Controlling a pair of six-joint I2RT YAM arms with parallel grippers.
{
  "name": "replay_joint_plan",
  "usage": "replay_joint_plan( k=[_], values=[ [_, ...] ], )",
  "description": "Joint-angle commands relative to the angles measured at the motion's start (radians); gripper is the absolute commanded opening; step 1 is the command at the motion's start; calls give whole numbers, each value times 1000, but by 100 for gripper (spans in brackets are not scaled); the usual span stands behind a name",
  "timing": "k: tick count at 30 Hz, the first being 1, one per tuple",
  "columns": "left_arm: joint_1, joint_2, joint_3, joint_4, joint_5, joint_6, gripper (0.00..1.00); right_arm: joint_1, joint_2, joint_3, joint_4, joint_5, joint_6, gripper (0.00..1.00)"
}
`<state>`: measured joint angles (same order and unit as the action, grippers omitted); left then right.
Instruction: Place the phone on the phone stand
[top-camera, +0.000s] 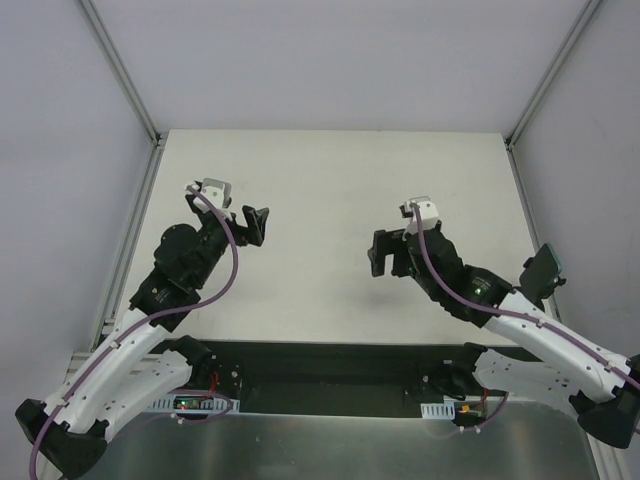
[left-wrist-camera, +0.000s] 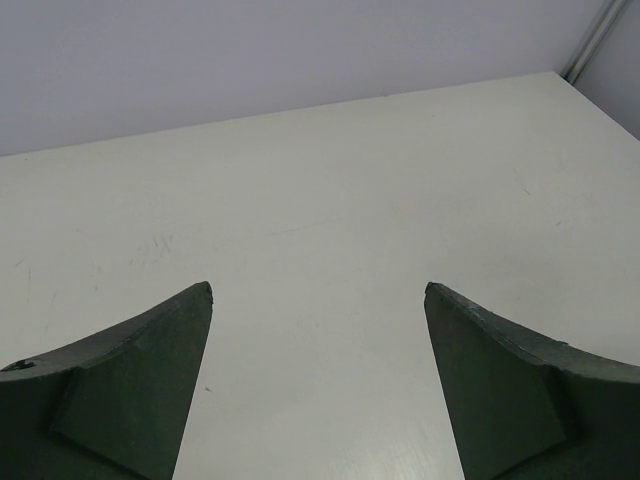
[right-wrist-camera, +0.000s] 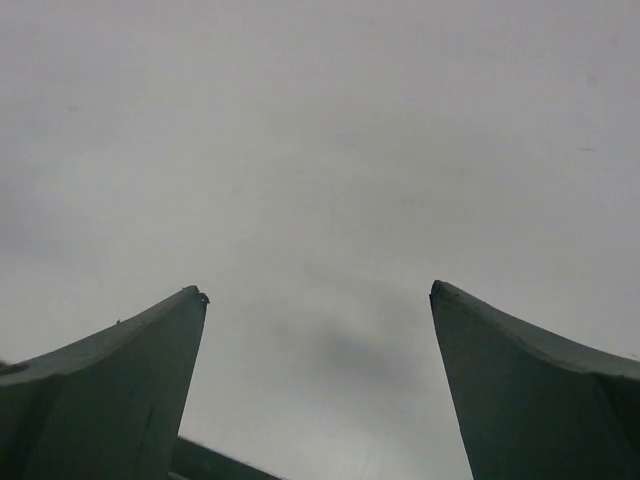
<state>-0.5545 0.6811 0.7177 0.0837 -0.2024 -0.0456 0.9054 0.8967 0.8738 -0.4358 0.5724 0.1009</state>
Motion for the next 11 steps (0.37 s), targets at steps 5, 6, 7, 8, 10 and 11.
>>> replay_joint_plan(
  k=[5,6,7,8,10,11],
  values=[
    [5,29,63,25,303,12,87,6,-41,80,64,-73,86,96],
    [7,25,63,33,342,13,87,4,-83,82,-7,-18,77,96],
    [7,12,63,53,371,13,88,4,-116,73,-17,24,27,96],
    [5,6,66,60,414,3,88,3,-148,74,-30,70,-1,96],
    [5,-8,104,59,443,-40,89,4,-258,82,-69,121,-62,96],
    [5,-11,129,50,466,-55,89,3,-300,83,-63,122,-93,96]
  ],
)
